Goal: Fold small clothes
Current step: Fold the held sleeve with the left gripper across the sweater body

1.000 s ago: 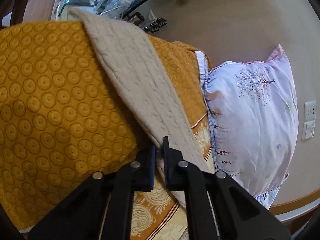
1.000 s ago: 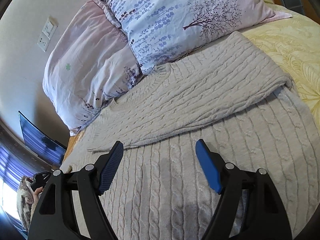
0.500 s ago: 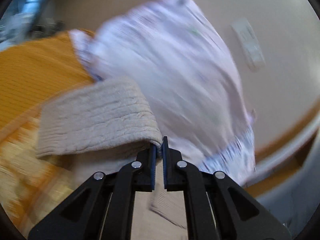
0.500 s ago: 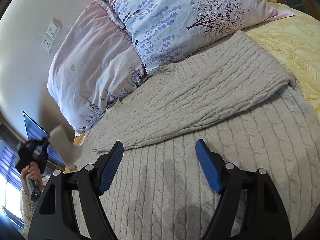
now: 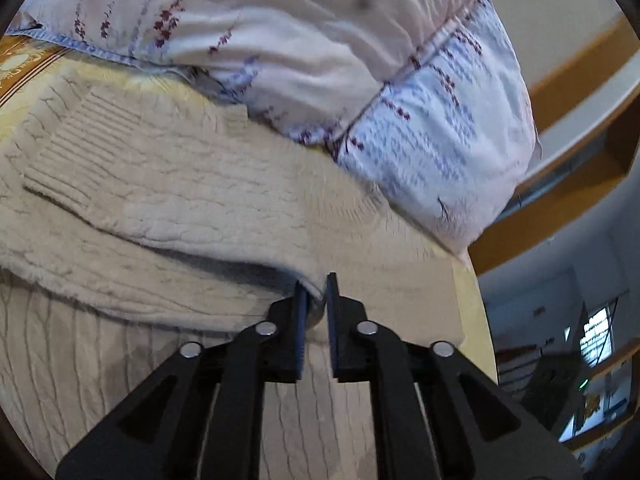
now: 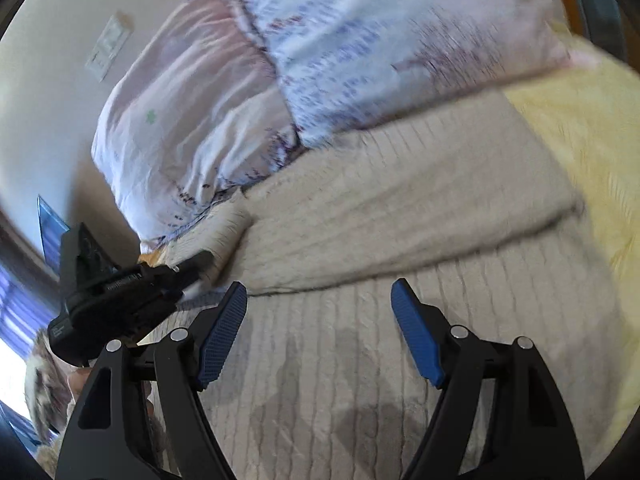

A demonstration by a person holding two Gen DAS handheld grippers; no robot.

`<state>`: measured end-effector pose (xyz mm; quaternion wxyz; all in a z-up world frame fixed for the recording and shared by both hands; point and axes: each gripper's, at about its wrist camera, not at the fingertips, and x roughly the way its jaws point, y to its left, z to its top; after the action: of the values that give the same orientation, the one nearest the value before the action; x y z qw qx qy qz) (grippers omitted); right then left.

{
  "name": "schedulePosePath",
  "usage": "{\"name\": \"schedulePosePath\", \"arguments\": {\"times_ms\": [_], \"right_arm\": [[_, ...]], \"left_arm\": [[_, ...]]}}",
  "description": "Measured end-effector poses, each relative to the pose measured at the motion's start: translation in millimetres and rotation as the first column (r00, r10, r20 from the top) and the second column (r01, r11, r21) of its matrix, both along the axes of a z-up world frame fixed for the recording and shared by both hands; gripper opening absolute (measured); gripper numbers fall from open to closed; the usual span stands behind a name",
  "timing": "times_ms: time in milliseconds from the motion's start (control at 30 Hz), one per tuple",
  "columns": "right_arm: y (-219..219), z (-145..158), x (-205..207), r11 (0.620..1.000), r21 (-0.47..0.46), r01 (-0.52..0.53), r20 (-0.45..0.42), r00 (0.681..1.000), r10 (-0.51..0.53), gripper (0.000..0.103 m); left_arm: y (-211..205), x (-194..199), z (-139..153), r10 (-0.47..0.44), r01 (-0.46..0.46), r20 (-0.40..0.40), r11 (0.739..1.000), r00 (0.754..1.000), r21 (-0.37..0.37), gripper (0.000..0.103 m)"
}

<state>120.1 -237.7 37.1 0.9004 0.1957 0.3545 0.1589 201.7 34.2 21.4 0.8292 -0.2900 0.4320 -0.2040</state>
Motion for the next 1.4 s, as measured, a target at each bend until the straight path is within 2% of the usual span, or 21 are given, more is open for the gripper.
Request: {"name": "schedulePosePath", "arguments": {"times_ms": [33, 100, 200, 233, 300, 400, 433, 533, 600, 800, 867, 933, 967, 1100, 1267, 1333, 1400], "right_arm": [[3.7, 7.2, 0.6, 1.000, -0.018, -0.016, 0.013, 1.000, 0.016, 0.076], [15.2, 23.2, 3.2, 0.995, -0.065, -0.070, 0.040, 0.997, 0.072, 0.076], [51.6, 46.3, 7.6, 0.964, -0.200, -0.176, 0.109, 0.974, 0.200, 0.075], [70.3, 51.6, 8.7, 0.941, -0.251, -0.227, 0.131, 0.955, 0.265, 0.070], [104.3, 55.2, 11.7, 0.897, -0.319, -0.305, 0.147, 0.919, 0.365, 0.064], [168.5, 45.3, 26.5, 0.809, -0.409, -0.422, 0.139, 0.847, 0.513, 0.050], [182.4, 39.7, 30.8, 0.789, -0.431, -0.437, 0.125, 0.837, 0.532, 0.045], [223.2, 18.1, 45.7, 0.728, -0.491, -0.478, 0.071, 0.811, 0.581, 0.041], [241.4, 7.6, 50.5, 0.699, -0.530, -0.481, 0.054, 0.803, 0.593, 0.041], [279.4, -20.7, 65.9, 0.632, -0.601, -0.489, -0.009, 0.795, 0.606, 0.041], [286.5, -30.5, 69.5, 0.621, -0.624, -0.474, -0.020, 0.804, 0.594, 0.036], [283.1, -31.6, 72.5, 0.645, -0.611, -0.459, -0.010, 0.819, 0.574, 0.012], [275.9, -27.2, 75.8, 0.685, -0.568, -0.457, 0.003, 0.831, 0.557, 0.005], [241.7, -7.0, 83.0, 0.813, -0.422, -0.401, 0.072, 0.879, 0.471, 0.005], [177.7, 26.0, 75.7, 0.931, -0.248, -0.268, 0.191, 0.929, 0.318, 0.005], [136.1, 39.8, 65.0, 0.973, -0.158, -0.166, 0.245, 0.948, 0.201, 0.005], [85.1, 45.7, 50.2, 0.997, -0.056, -0.046, 0.269, 0.961, 0.059, 0.005]], "left_arm": [[5.3, -2.9, 0.2, -0.010, 0.010, -0.002, 1.000, 1.000, -0.021, 0.016], [25.6, -14.4, 7.7, -0.021, 0.022, 0.016, 0.997, 1.000, -0.076, 0.038], [68.6, -28.3, 21.2, 0.063, -0.057, 0.058, 0.993, 0.996, -0.102, 0.040], [90.0, -32.8, 22.5, 0.119, -0.112, 0.065, 0.988, 0.991, -0.110, 0.040], [124.6, -33.2, 19.3, 0.222, -0.217, 0.049, 0.971, 0.974, -0.100, 0.034], [148.3, -24.8, 6.6, 0.276, -0.276, -0.005, 0.959, 0.961, -0.056, 0.022], [152.0, -23.2, 2.4, 0.285, -0.286, -0.024, 0.957, 0.958, -0.044, 0.020], [159.2, -20.7, -18.6, 0.314, -0.316, -0.100, 0.949, 0.944, -0.011, 0.017], [160.0, -22.0, -27.8, 0.321, -0.322, -0.111, 0.947, 0.940, 0.011, 0.006], [159.0, -25.6, -33.3, 0.313, -0.313, -0.097, 0.950, 0.945, 0.020, 0.006], [159.8, -25.4, -33.7, 0.308, -0.308, -0.094, 0.951, 0.947, 0.020, 0.006], [160.5, -24.3, -34.8, 0.307, -0.308, -0.097, 0.951, 0.947, 0.012, 0.006], [161.0, -24.1, -35.2, 0.307, -0.308, -0.099, 0.951, 0.946, 0.010, 0.005], [160.0, -24.1, -35.3, 0.307, -0.307, -0.098, 0.952, 0.947, 0.016, 0.005], [159.2, -24.1, -35.0, 0.301, -0.301, -0.096, 0.954, 0.949, 0.017, 0.005], [158.5, -24.4, -34.3, 0.297, -0.296, -0.093, 0.955, 0.950, 0.017, 0.005], [157.9, -24.9, -33.3, 0.289, -0.290, -0.088, 0.957, 0.953, 0.008, 0.008]]}}
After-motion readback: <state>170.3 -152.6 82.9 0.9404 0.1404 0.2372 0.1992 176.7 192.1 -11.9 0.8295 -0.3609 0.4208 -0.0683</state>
